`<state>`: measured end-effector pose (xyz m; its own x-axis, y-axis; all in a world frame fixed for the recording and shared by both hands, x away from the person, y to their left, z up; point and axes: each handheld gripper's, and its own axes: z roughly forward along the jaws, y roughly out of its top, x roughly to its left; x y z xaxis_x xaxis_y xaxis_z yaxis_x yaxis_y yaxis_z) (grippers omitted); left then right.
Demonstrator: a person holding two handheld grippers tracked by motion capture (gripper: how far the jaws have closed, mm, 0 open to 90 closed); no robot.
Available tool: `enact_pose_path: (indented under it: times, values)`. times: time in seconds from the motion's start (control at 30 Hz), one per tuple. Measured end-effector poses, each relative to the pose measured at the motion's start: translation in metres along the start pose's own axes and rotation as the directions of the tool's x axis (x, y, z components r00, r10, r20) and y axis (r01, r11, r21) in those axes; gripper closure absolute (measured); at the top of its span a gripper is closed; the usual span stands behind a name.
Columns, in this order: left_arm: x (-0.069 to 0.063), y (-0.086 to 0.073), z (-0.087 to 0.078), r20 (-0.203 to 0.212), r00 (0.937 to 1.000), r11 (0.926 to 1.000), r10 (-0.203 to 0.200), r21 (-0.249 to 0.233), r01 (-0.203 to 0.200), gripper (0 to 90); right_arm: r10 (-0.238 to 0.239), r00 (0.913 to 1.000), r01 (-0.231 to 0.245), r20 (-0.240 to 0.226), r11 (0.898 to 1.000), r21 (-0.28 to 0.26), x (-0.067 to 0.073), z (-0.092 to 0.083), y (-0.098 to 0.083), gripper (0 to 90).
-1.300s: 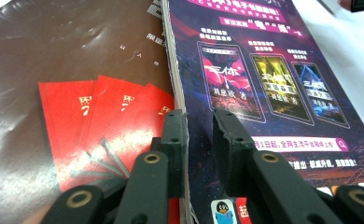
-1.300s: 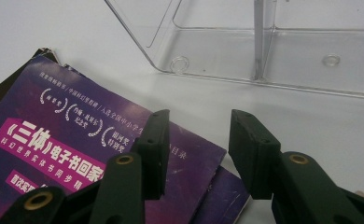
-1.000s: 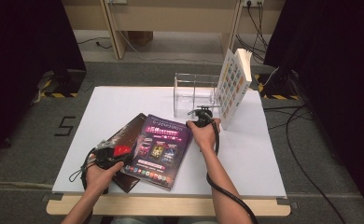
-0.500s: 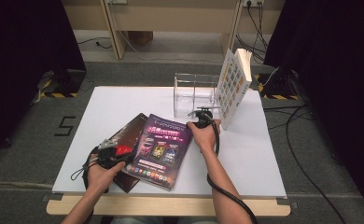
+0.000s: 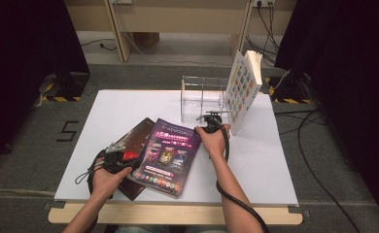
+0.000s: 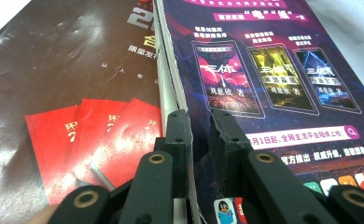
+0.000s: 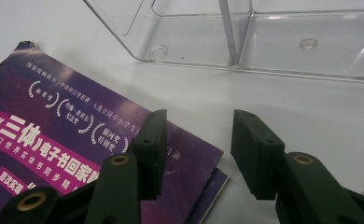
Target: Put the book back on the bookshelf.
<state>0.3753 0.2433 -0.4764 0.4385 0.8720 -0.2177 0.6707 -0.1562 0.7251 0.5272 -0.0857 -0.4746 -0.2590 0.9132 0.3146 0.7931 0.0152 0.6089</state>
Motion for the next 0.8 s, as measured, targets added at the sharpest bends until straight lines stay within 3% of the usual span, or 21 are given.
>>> enact_pose_path:
  times: [0.43, 0.8]
  values:
    - [-0.006, 0.005, 0.002, 0.011, 0.9996, 0.9996, 0.024, 0.013, -0.025, 77.6, 0.029, 0.9993, -0.029, -0.023, 1.0, 0.001, -0.004, -0.001, -0.003, 55.3]
    - [-0.007, 0.005, 0.003, 0.005, 0.9997, 0.9995, 0.025, 0.019, -0.025, 77.9, 0.031, 0.9995, -0.031, 0.002, 0.999, -0.037, -0.003, -0.013, -0.003, 66.7]
